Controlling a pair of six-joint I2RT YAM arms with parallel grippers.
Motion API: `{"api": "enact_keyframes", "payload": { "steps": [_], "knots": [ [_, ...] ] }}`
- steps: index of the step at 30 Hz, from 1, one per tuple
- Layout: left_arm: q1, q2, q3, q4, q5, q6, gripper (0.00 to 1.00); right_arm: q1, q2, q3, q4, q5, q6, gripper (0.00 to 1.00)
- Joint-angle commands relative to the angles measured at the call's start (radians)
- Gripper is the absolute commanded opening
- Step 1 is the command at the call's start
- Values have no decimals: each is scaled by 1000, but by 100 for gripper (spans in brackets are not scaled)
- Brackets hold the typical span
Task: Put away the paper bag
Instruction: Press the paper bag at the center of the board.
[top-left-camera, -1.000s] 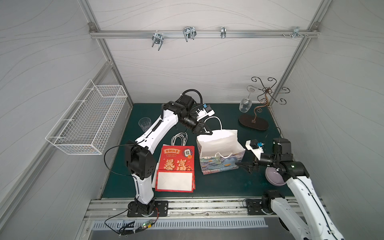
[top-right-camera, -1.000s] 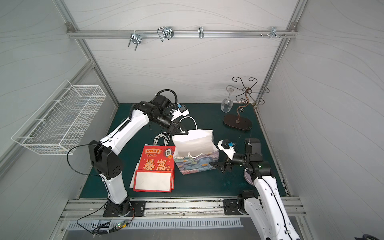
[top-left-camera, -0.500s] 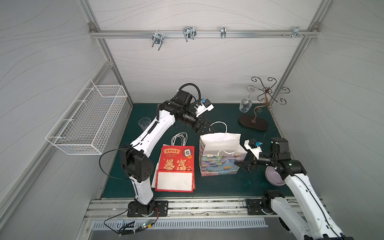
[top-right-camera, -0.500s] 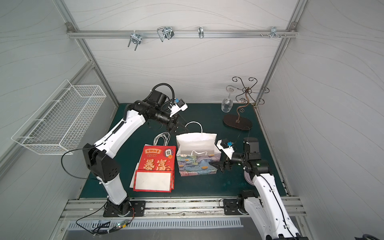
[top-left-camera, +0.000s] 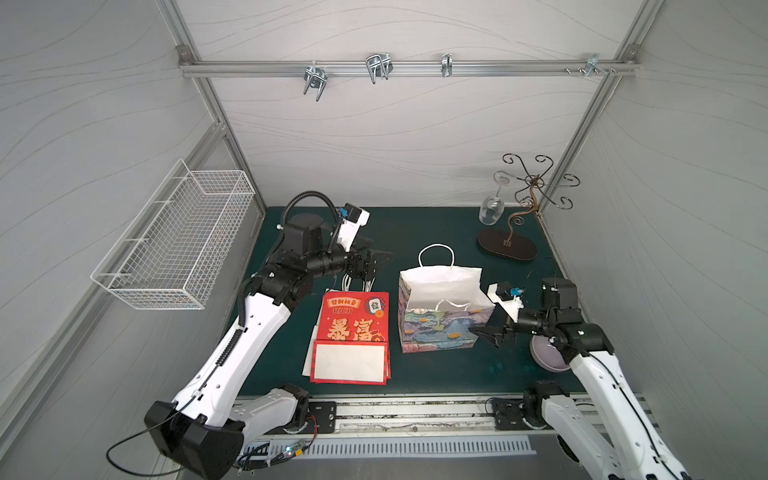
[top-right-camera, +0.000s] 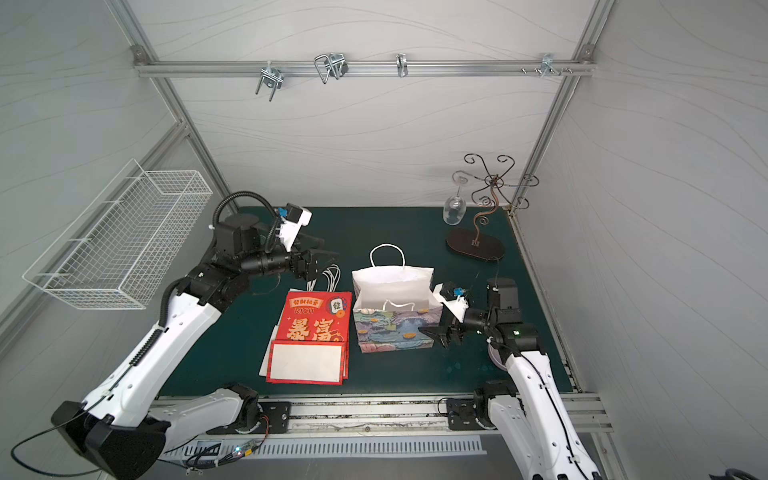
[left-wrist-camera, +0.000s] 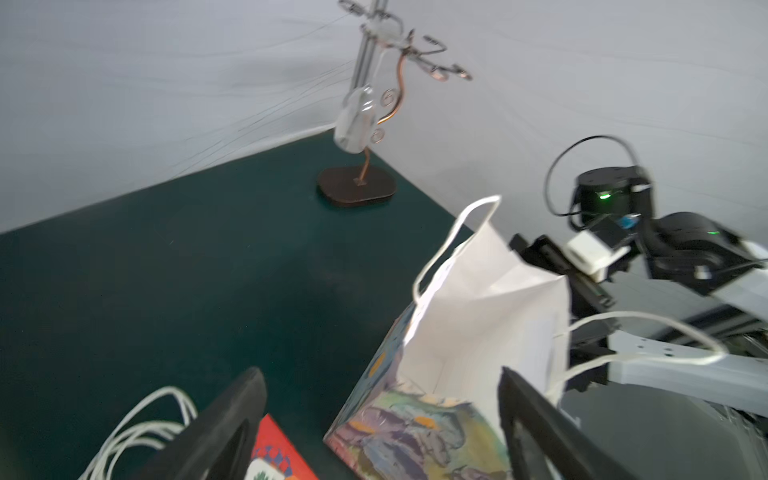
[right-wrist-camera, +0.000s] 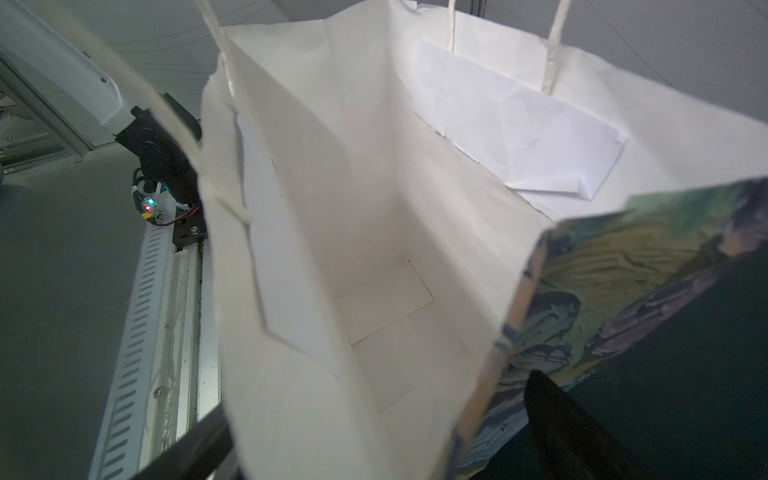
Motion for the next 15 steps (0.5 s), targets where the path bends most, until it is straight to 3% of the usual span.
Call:
{"api": "enact_keyframes", "payload": {
  "steps": [1, 4, 7, 12, 15],
  "knots": [
    [-9, -12, -151, 24, -178, -255, 73, 7, -21, 1, -28, 2, -7, 96],
    [-76, -24, -276, 23, -283, -330, 64, 7, -27, 2, -41, 12, -16, 96],
    [-128, 20, -354, 71, -307, -400, 54, 7, -28, 0, -46, 15, -22, 96],
    [-202, 148, -332, 107, -312, -395, 42, 7, -32, -5, -52, 15, -21, 95],
    [-234, 236, -297, 125, -284, -379, 29, 9, -38, -5, -62, 16, -26, 95]
  ]
}}
